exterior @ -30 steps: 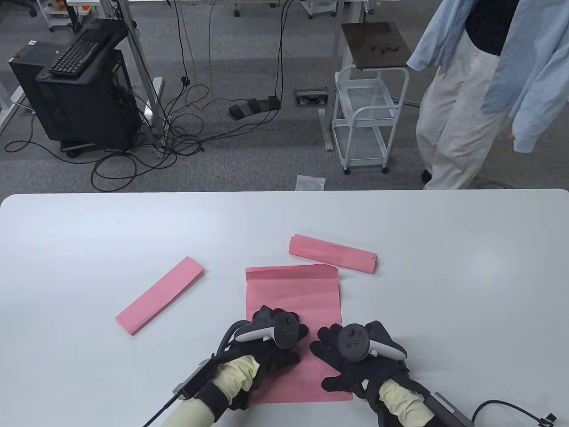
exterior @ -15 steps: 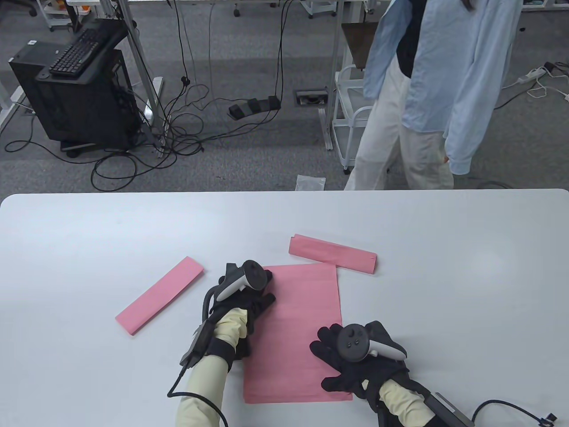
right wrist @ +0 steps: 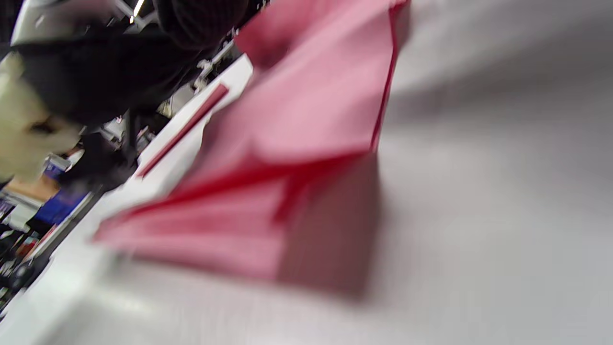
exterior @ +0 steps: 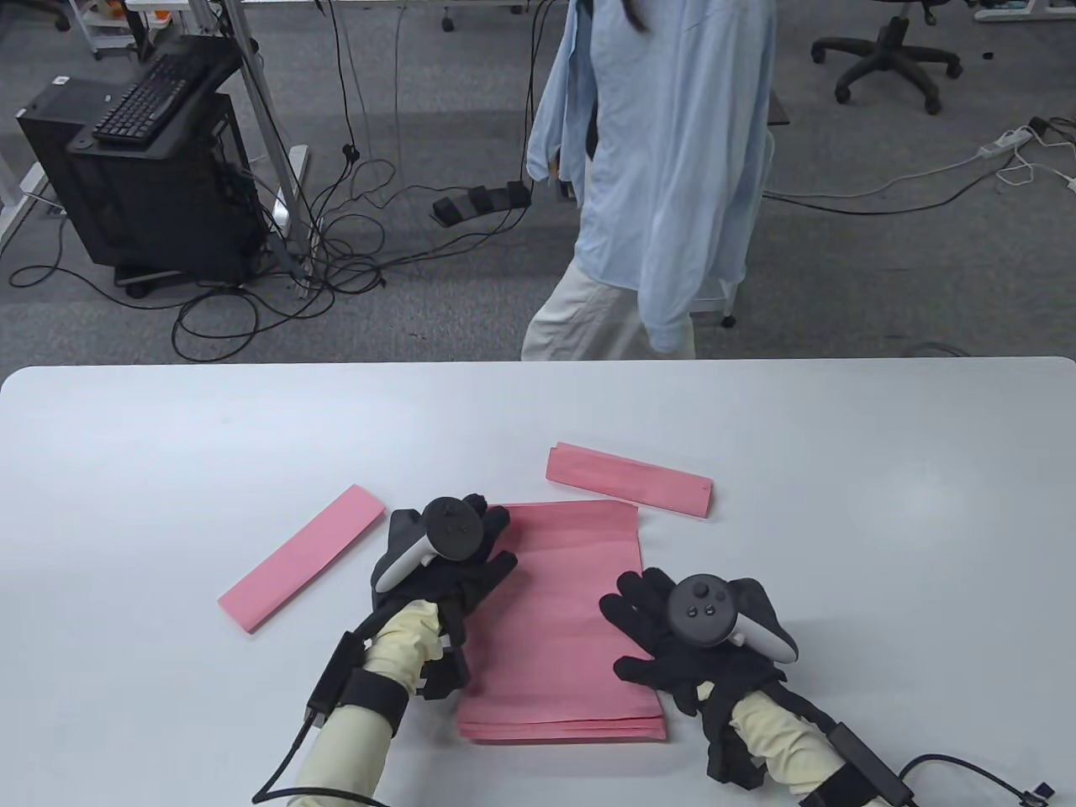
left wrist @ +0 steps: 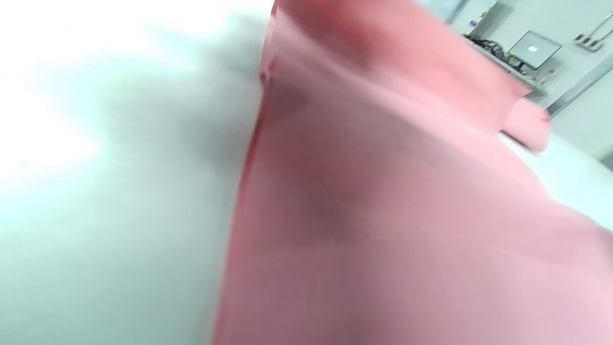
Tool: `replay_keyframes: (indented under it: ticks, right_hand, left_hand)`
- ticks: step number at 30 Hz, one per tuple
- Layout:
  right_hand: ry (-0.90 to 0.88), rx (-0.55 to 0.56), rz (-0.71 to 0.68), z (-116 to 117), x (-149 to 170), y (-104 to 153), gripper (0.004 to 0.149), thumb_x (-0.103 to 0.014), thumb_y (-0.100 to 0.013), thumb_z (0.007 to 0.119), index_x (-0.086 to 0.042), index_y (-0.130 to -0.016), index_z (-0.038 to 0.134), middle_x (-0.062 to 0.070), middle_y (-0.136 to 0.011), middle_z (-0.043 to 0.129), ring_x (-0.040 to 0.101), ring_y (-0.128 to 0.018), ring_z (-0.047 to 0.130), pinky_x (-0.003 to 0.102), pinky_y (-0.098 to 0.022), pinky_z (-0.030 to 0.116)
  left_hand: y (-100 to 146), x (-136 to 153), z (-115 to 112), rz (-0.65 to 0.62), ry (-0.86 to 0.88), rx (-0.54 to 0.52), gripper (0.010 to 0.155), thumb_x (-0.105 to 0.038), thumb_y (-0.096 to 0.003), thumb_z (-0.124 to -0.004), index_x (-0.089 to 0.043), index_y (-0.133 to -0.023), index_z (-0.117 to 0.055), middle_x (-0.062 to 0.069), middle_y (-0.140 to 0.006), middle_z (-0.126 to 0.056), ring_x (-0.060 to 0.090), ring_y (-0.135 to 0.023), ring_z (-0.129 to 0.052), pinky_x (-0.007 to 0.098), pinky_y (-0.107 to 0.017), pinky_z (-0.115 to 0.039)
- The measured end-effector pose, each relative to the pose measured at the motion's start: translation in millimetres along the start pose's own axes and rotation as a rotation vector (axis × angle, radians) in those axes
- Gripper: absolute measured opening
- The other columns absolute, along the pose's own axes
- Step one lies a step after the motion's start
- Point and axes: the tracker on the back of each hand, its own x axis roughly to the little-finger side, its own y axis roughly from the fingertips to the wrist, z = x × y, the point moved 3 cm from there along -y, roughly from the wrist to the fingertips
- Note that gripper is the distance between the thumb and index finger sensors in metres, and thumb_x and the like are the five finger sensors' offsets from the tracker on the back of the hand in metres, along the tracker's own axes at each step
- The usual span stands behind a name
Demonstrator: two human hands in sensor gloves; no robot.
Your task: Unfold complexly folded papers and stack
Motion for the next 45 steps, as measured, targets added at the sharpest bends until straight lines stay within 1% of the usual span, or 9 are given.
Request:
replay_keyframes:
  ticks: [5, 10, 16, 19, 23, 28, 35, 40, 45]
  right_hand:
    - [0.026, 0.154, 0.13, -52.6, 12.6, -17.7, 0.071, -0.043, -0.051, 0.069, -0.043, -0.106, 0.026, -0.016, -0.115, 0.006, 0.011, -0.103, -0.01, 0.05, -0.069, -0.01]
    - [0.02, 0.222, 0.249, -95.9, 25.4, -48.5, 0.074, -0.04, -0.05, 0.073, -0.044, -0.105, 0.024, -0.018, -0.115, 0.007, 0.01, -0.103, -0.01, 0.05, -0.07, -0.011]
    - [0.084, 0.189, 0.394, -123.8, 39.0, -94.7, 0.078, -0.037, -0.048, 0.077, -0.047, -0.104, 0.024, -0.019, -0.116, 0.007, 0.009, -0.105, -0.009, 0.05, -0.071, -0.011]
    - [0.059, 0.119, 0.459, -125.4, 57.0, -122.1, 0.081, -0.037, -0.046, 0.08, -0.047, -0.104, 0.023, -0.019, -0.116, 0.008, 0.01, -0.106, -0.007, 0.051, -0.07, -0.012]
    - [-0.021, -0.03, 0.511, -110.7, 80.2, -145.4, 0.089, -0.041, -0.043, 0.081, -0.051, -0.1, 0.014, -0.019, -0.115, 0.001, 0.012, -0.106, -0.008, 0.052, -0.069, -0.014]
    - [0.014, -0.07, 0.544, -99.9, 94.1, -161.2, 0.087, -0.037, -0.043, 0.082, -0.05, -0.101, 0.017, -0.015, -0.116, 0.01, 0.014, -0.108, -0.001, 0.053, -0.069, -0.013]
    - [0.079, -0.012, 0.533, -105.4, 87.7, -166.2, 0.089, -0.032, -0.042, 0.083, -0.044, -0.103, 0.019, -0.01, -0.113, 0.021, 0.017, -0.108, 0.008, 0.053, -0.07, -0.011]
    - [0.113, -0.013, 0.542, -104.5, 84.8, -167.4, 0.09, -0.031, -0.041, 0.082, -0.037, -0.105, 0.019, -0.007, -0.105, 0.028, 0.02, -0.106, 0.011, 0.053, -0.07, -0.011]
    - [0.135, 0.042, 0.536, -105.9, 83.8, -166.8, 0.089, -0.031, -0.04, 0.083, -0.036, -0.107, 0.025, -0.006, -0.098, 0.035, 0.022, -0.101, 0.02, 0.055, -0.07, -0.01]
  left_hand:
    - [51.6, -8.0, 0.8, -0.059, -0.019, -0.056, 0.066, -0.054, -0.0579, -0.049, -0.038, -0.11, -0.011, -0.009, -0.113, 0.012, 0.027, -0.106, 0.012, 0.059, -0.068, 0.005]
    - [100.5, -13.1, -18.4, -0.098, 0.044, -0.115, 0.068, -0.055, -0.0584, -0.049, -0.038, -0.109, -0.007, -0.008, -0.113, 0.012, 0.028, -0.105, 0.013, 0.059, -0.068, 0.006]
    - [131.3, -12.2, -43.1, -0.052, 0.045, -0.122, 0.068, -0.055, -0.0585, -0.049, -0.038, -0.109, -0.007, -0.007, -0.113, 0.012, 0.029, -0.105, 0.014, 0.059, -0.067, 0.006]
    - [139.3, -13.5, -48.3, -0.054, 0.021, -0.189, 0.068, -0.055, -0.0581, -0.049, -0.039, -0.109, -0.007, -0.007, -0.113, 0.011, 0.028, -0.105, 0.013, 0.059, -0.067, 0.006]
    - [138.4, -10.8, -49.9, -0.03, -0.019, -0.189, 0.068, -0.055, -0.058, -0.05, -0.039, -0.109, -0.008, -0.006, -0.114, 0.011, 0.028, -0.105, 0.013, 0.059, -0.067, 0.006]
    - [135.4, -8.8, -53.4, -0.017, -0.027, -0.172, 0.068, -0.054, -0.058, -0.05, -0.039, -0.109, -0.008, -0.006, -0.114, 0.01, 0.029, -0.105, 0.013, 0.059, -0.067, 0.006]
    - [133.8, -9.7, -55.1, -0.032, -0.007, -0.153, 0.068, -0.054, -0.058, -0.05, -0.039, -0.109, -0.008, -0.006, -0.114, 0.01, 0.029, -0.105, 0.013, 0.059, -0.067, 0.006]
    - [133.3, -10.3, -56.4, -0.049, 0.027, -0.134, 0.068, -0.054, -0.0582, -0.049, -0.039, -0.109, -0.007, -0.006, -0.114, 0.01, 0.029, -0.105, 0.013, 0.059, -0.067, 0.006]
    - [133.1, -10.0, -56.8, -0.056, 0.034, -0.134, 0.068, -0.054, -0.0581, -0.05, -0.039, -0.109, -0.008, -0.005, -0.114, 0.01, 0.029, -0.104, 0.013, 0.059, -0.067, 0.006]
